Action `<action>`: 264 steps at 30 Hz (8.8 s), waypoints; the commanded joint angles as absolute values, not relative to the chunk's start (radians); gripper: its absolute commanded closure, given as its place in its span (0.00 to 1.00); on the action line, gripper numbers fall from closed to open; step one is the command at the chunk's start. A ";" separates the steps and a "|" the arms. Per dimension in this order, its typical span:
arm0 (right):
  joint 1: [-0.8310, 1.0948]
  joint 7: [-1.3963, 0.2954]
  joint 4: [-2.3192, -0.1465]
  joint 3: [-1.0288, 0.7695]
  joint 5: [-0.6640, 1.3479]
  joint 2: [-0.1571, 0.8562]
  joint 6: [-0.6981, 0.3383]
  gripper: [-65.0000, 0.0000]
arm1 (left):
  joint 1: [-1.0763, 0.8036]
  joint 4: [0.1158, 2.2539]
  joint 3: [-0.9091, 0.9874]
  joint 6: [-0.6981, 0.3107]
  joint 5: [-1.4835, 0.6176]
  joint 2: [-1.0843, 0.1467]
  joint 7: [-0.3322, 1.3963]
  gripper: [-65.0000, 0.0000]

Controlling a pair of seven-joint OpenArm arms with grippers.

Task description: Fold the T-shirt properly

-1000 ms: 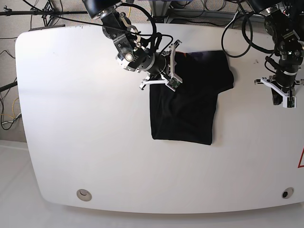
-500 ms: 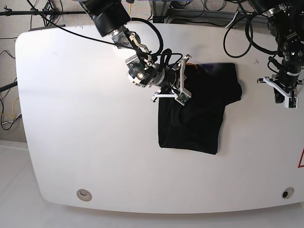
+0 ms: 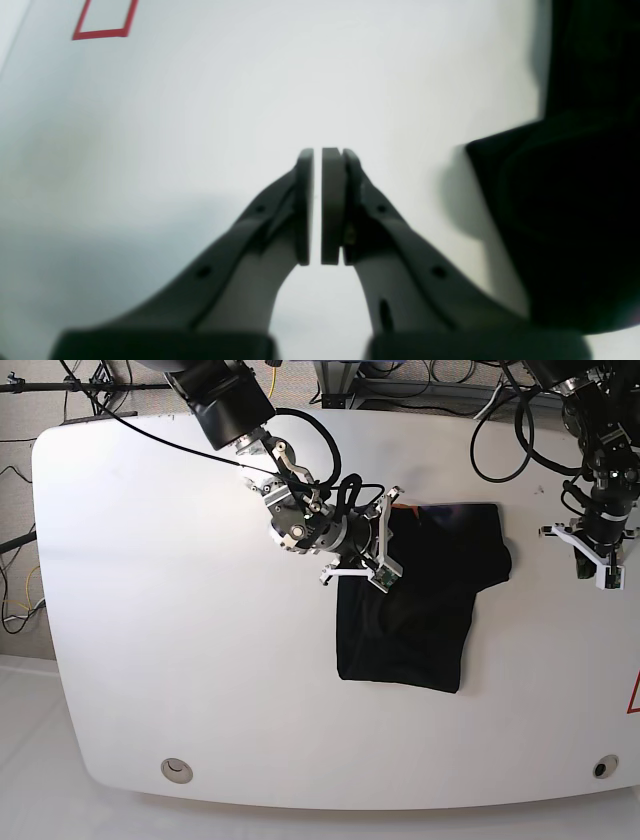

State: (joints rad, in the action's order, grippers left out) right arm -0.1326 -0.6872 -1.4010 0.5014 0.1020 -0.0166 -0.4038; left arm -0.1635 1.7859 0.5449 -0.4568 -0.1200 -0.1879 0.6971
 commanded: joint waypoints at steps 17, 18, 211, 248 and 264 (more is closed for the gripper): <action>-0.120 -0.862 -1.781 0.496 0.085 -0.013 -0.389 0.77 | -0.111 1.847 0.298 -0.461 -0.130 -0.206 0.677 0.95; -0.120 -0.868 -1.791 0.498 0.085 -0.013 -0.389 0.72 | -0.111 1.847 0.286 -0.461 -0.130 -0.206 0.677 0.93; -0.053 -0.880 -1.776 0.496 0.074 -0.008 -0.390 0.39 | 0.331 1.250 0.120 -0.562 0.085 -0.193 0.131 0.93; -0.105 -0.877 -1.589 0.621 0.074 -0.051 -0.397 1.00 | -0.131 1.856 0.484 -0.674 0.085 -0.084 0.424 0.77; -0.180 -0.684 -1.287 0.615 0.077 -0.070 -0.392 1.00 | -0.131 1.856 0.611 -0.698 0.090 -0.085 0.509 0.77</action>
